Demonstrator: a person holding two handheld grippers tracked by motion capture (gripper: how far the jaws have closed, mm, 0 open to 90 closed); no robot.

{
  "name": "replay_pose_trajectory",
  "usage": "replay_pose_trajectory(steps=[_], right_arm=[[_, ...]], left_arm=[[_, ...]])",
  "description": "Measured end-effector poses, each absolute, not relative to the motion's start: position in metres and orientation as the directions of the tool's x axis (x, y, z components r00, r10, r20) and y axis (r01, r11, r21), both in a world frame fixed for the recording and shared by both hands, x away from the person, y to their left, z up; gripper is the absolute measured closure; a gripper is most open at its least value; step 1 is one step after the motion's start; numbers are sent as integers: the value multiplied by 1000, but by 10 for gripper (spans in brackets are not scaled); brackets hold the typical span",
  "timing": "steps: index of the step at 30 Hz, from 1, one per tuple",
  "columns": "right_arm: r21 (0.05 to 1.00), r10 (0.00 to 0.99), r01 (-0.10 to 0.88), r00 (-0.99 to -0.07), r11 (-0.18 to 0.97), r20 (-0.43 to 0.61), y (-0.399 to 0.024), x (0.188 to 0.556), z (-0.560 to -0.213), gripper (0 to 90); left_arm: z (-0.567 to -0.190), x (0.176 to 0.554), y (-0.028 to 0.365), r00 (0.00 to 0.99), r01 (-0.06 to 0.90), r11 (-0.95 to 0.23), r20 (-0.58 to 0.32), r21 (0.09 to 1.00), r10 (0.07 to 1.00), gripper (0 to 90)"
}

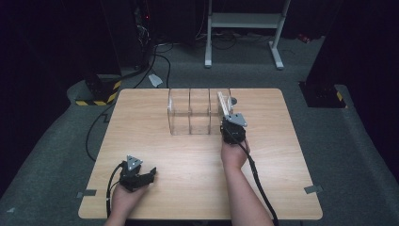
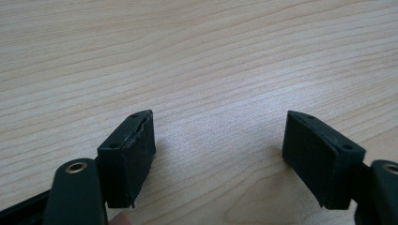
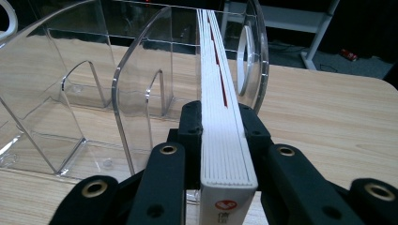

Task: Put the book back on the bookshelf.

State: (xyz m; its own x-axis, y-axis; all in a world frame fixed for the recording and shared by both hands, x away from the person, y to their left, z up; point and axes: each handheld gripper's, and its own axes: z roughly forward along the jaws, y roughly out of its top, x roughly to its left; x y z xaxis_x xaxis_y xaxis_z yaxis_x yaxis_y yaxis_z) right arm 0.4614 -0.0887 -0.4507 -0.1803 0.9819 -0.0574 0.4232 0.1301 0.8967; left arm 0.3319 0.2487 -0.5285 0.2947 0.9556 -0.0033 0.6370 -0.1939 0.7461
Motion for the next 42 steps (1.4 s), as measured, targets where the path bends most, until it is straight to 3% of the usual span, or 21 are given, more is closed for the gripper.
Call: replay_pose_trajectory(steps=[9, 16, 25, 42], right_arm=[[891, 984, 440, -172, 113, -40, -86, 461, -454, 740], [887, 981, 453, -193, 93, -4, -92, 457, -452, 663], [883, 974, 461, -227, 84, 26, -102, 444, -458, 636], [882, 961, 469, -262, 52, 83, -114, 425, -465, 698]], left_arm=[[-529, 332, 249, 295, 637, -194, -3, 746, 956, 260], [-529, 332, 249, 295, 637, -194, -3, 746, 955, 259], [-529, 332, 249, 295, 637, -194, -3, 746, 955, 259], [-529, 332, 249, 295, 637, -195, -2, 746, 955, 260]])
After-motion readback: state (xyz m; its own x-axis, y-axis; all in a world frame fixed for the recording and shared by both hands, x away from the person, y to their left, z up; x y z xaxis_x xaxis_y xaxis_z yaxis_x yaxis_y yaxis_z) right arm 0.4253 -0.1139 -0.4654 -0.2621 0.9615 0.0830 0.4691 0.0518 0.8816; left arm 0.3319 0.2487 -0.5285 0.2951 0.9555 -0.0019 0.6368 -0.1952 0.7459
